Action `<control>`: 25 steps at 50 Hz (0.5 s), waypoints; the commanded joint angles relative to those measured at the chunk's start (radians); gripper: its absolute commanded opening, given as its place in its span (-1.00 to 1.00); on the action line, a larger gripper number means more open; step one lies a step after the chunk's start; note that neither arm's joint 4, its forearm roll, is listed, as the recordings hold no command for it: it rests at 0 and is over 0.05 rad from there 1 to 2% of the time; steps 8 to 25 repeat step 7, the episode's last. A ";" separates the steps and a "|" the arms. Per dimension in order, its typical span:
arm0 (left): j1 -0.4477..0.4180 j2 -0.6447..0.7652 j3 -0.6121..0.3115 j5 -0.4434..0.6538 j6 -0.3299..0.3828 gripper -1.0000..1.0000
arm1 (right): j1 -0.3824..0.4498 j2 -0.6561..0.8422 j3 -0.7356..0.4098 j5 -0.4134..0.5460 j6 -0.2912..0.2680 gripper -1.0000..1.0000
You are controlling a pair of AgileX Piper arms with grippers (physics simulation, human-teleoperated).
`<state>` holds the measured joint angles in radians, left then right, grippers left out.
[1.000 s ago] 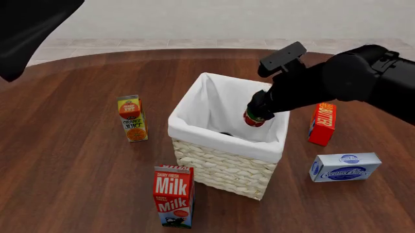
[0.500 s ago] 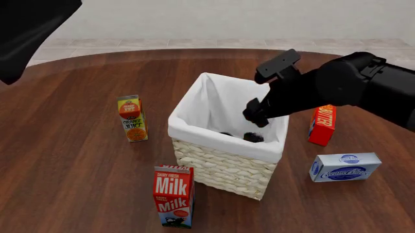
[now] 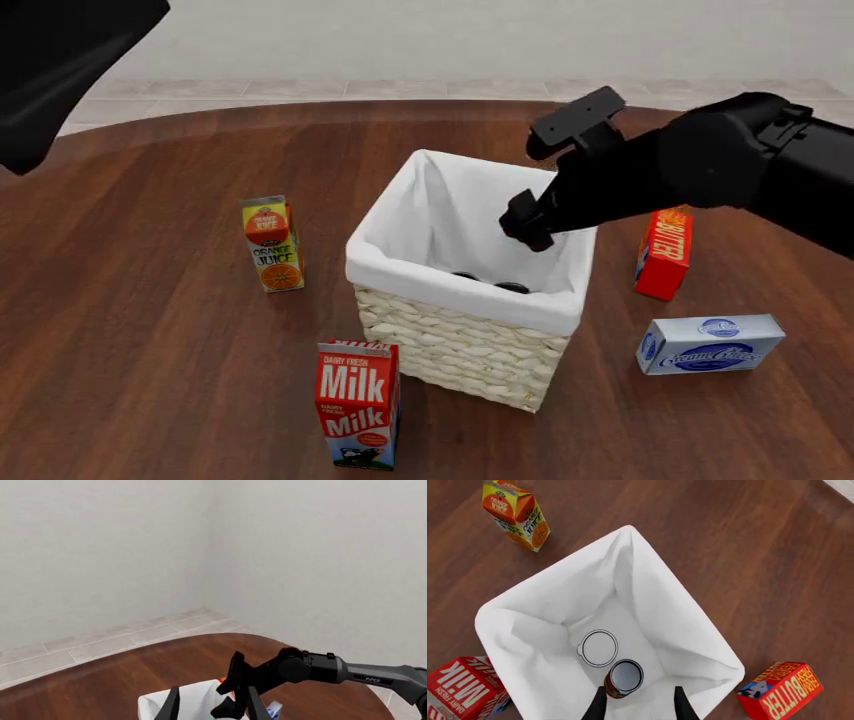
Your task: Pick up the alphabet soup and the tomato sauce, and put them in the basket.
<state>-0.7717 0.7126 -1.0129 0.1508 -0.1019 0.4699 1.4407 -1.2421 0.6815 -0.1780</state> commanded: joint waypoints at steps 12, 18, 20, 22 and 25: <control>-0.007 0.007 -0.010 0.005 0.004 1.00 | 0.002 -0.031 -0.072 0.049 0.004 1.00; -0.007 0.007 -0.010 0.005 0.004 1.00 | 0.002 -0.031 -0.072 0.049 0.004 1.00; -0.007 0.007 -0.010 0.005 0.004 1.00 | 0.002 -0.031 -0.072 0.049 0.004 1.00; -0.007 0.007 -0.010 0.005 0.004 1.00 | 0.002 -0.031 -0.072 0.049 0.004 1.00; -0.007 0.007 -0.010 0.005 0.004 1.00 | 0.002 -0.031 -0.072 0.049 0.004 1.00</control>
